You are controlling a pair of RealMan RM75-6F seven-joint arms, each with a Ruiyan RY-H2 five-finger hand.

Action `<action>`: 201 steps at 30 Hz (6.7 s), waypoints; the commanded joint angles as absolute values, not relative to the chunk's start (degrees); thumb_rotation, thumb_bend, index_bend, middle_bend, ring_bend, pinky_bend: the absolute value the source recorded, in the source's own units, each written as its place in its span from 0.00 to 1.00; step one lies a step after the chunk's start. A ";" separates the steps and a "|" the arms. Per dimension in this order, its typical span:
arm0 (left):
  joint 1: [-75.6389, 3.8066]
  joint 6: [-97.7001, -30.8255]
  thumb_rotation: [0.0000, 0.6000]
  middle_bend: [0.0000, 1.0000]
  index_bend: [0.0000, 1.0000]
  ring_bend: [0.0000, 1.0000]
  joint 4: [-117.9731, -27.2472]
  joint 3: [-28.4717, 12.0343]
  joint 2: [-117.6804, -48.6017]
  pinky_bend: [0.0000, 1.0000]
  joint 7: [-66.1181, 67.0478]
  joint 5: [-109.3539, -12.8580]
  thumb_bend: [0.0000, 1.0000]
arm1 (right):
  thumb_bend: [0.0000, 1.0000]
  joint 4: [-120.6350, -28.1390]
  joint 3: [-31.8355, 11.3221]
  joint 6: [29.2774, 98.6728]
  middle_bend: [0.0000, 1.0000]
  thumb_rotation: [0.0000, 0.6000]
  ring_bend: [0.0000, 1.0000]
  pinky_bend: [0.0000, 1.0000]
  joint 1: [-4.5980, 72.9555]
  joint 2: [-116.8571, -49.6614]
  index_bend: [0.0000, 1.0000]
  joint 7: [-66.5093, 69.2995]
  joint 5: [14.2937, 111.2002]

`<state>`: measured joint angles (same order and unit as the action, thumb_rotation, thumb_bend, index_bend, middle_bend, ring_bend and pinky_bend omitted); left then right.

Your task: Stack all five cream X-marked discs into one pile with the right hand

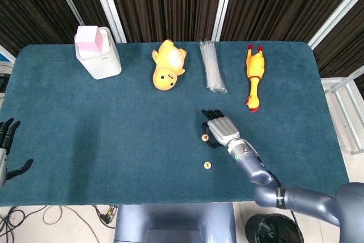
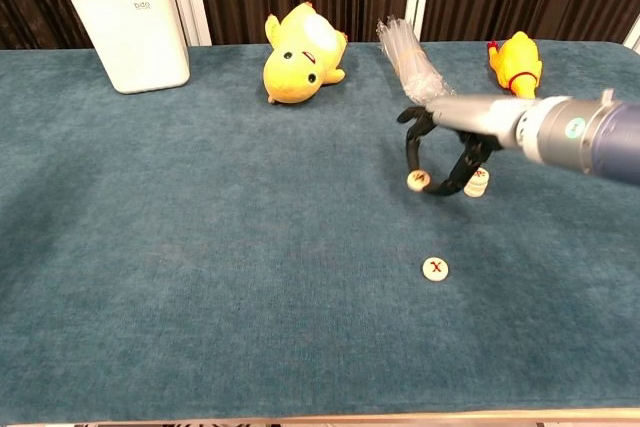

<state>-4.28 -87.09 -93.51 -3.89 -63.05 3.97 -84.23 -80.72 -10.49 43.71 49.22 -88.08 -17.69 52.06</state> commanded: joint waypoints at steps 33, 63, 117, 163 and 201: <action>-4.24 -87.29 1.00 0.00 0.05 0.00 -93.59 -4.06 -63.33 0.02 4.92 -83.90 0.17 | 0.41 -77.77 -8.92 41.12 0.01 1.00 0.03 0.02 47.32 -82.22 0.55 -11.79 52.66; -4.22 -87.24 1.00 0.00 0.05 0.00 -93.61 -3.99 -63.17 0.02 4.49 -84.06 0.17 | 0.41 -75.87 -8.52 40.84 0.01 1.00 0.03 0.02 47.84 -84.14 0.55 -12.44 52.14; -4.20 -87.30 1.00 0.00 0.05 0.00 -93.52 -4.05 -63.31 0.02 4.87 -83.94 0.17 | 0.41 -74.90 -8.12 40.14 0.01 1.00 0.03 0.03 47.92 -84.12 0.48 -12.41 51.06; -4.24 -87.18 1.00 0.00 0.05 0.00 -93.48 -3.94 -63.13 0.02 4.12 -84.19 0.17 | 0.34 -94.48 -1.68 53.82 0.01 1.00 0.02 0.02 39.27 -76.32 0.27 -10.23 70.05; -4.26 -87.11 1.00 0.00 0.05 0.00 -93.47 -3.89 -63.06 0.02 3.88 -84.26 0.17 | 0.38 -86.50 -1.55 51.87 0.01 1.00 0.02 0.04 37.41 -87.49 0.40 -8.77 74.11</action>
